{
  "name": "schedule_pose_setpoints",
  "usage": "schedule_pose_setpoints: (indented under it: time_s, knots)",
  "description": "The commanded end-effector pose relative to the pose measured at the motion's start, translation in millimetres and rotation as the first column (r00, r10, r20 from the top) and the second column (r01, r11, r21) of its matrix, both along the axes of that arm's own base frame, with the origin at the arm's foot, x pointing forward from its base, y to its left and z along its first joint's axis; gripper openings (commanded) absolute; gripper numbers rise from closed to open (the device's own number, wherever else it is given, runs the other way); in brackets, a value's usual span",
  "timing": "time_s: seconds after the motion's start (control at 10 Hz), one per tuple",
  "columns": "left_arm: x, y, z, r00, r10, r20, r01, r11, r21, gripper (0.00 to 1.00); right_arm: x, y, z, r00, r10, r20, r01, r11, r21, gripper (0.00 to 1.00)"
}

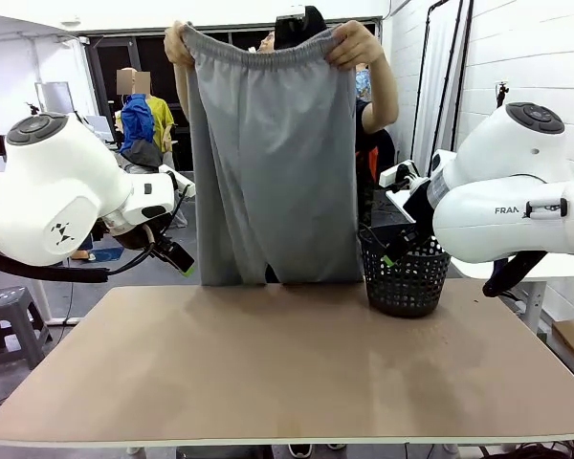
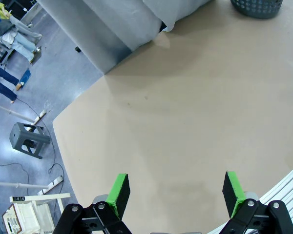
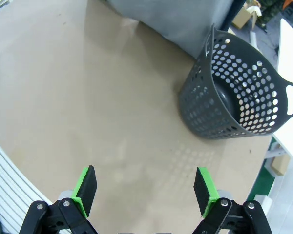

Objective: Fold the training pants.
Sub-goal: Grab both ends of the Training pants handed by a person.

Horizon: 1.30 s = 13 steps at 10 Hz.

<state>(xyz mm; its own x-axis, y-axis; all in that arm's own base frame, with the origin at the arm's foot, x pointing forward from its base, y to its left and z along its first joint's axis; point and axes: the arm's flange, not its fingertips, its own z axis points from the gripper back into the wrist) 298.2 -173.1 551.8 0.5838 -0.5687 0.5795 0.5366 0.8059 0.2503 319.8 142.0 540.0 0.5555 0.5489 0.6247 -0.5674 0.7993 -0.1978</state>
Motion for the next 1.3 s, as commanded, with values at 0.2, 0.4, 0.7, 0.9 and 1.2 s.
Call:
schedule_pose_setpoints:
  time_s: [0.2,0.4,0.7,0.9,1.2]
  knots:
    - [1.6,2.2,-0.4,1.0,-0.017,0.0,0.017,1.0,0.012,1.0,0.5,-1.0,-0.1,1.0,0.0,-0.001,0.0,1.0,0.002,1.0]
    - [1.6,2.2,-0.4,1.0,-0.017,0.0,0.017,1.0,0.012,1.0,0.5,-1.0,-0.1,1.0,0.0,-0.001,0.0,1.0,0.002,1.0]
    - [1.6,2.2,-0.4,1.0,-0.017,0.0,0.017,1.0,0.012,1.0,0.5,-1.0,-0.1,1.0,0.0,-0.001,0.0,1.0,0.002,1.0]
    - [1.6,2.2,-0.4,1.0,-0.017,0.0,0.017,1.0,0.012,1.0,0.5,-1.0,-0.1,1.0,0.0,-0.001,0.0,1.0,0.002,1.0]
    - [1.6,2.2,-0.4,1.0,-0.017,0.0,0.017,1.0,0.012,1.0,0.5,-1.0,-0.1,1.0,0.0,-0.001,0.0,1.0,0.002,1.0]
